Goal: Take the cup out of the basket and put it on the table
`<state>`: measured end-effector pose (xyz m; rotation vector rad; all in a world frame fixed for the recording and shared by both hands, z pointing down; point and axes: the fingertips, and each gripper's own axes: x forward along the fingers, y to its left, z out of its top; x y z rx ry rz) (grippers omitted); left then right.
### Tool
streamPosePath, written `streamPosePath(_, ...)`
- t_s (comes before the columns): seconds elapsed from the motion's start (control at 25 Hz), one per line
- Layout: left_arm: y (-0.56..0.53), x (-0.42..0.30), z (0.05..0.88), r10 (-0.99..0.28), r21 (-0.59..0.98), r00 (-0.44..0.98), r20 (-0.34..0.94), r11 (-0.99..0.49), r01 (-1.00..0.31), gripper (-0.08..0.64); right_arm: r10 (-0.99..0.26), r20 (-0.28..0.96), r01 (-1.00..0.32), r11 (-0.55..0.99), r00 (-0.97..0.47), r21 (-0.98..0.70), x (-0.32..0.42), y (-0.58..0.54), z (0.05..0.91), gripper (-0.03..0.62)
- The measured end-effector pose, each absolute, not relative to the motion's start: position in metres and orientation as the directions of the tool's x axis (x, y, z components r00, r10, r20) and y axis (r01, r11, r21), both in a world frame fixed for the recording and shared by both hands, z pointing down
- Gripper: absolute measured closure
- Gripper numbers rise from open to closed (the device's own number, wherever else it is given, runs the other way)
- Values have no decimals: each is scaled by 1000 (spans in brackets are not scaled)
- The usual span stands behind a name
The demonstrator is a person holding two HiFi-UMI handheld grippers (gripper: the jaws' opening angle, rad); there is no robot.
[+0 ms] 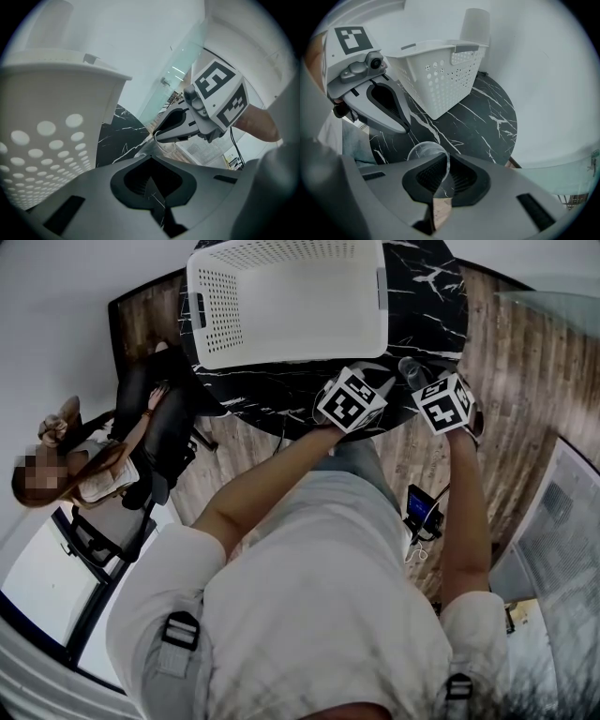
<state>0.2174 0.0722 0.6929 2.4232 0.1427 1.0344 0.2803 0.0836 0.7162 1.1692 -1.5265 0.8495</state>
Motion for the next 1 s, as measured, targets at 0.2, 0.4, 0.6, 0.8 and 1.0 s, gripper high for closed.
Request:
streamPosePath(0.2,73,217,694,282,484,706,650,-870,-98,555,-258,965,-958,286,-44,33,281,84,719,566)
streamPosePath(0.4,75,215,697,284,486,702,653,-868,-101,555,-251,967,-957,289,-40,36,283,87,723,566)
streamPosePath(0.6,77,214,697,284,485,703,653,-869,-100,555,-253,967,-956,290,-37,39,283,88,724,566)
streamPosePath(0.8,78,214,695,280,482,707,650,-871,-97,555,-250,968,-958,283,-28,45,286,90,726,565)
streamPosePath(1.0,79,212,691,276,476,708,650,-874,-96,555,-253,967,-959,279,-27,47,289,91,723,565)
